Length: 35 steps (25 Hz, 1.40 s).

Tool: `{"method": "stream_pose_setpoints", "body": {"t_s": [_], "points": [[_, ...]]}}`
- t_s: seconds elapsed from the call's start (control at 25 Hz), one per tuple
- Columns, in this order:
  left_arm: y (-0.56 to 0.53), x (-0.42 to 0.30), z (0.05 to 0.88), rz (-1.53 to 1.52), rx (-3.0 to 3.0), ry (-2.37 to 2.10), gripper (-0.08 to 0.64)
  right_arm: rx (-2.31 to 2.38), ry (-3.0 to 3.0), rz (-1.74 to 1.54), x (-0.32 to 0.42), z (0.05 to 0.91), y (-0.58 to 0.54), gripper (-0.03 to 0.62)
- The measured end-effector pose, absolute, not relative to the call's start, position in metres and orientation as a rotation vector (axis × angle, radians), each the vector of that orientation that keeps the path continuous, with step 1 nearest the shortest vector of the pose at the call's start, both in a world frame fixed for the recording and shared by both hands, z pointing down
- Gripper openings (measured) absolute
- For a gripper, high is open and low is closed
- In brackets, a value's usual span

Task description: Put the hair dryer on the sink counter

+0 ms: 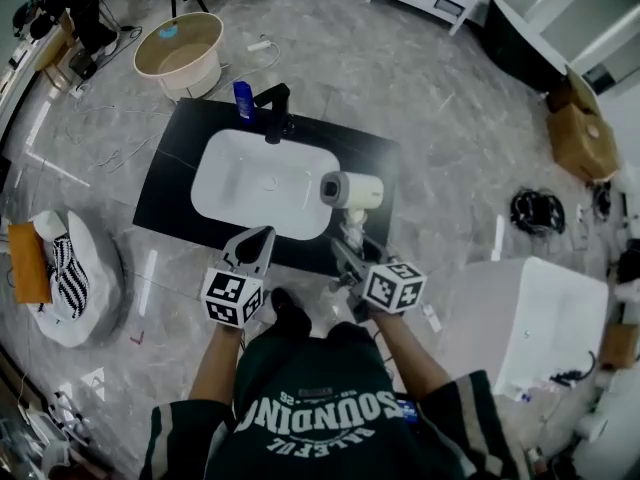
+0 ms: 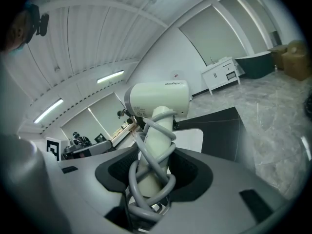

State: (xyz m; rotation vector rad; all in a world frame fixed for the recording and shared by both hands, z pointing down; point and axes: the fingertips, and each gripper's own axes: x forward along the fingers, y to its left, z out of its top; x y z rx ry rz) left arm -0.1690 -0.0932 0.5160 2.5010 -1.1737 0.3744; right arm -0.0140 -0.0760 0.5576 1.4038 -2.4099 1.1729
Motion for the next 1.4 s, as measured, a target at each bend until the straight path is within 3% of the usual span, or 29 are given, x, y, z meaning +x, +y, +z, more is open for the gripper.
{"method": "stream_pose_setpoints", "body": {"t_s": [0.32, 1.4], "points": [[-0.128, -0.179, 0.515, 0.398, 2.563, -1.088, 0.0, 1.513, -2.368, 1.243, -0.028, 0.566, -0.103, 0.192], [-0.225, -0.105, 0.53, 0.455, 2.596, -0.892, 0.0, 1.682, -2.158, 1.245, 0.028, 0.598, -0.172, 0.192]]}}
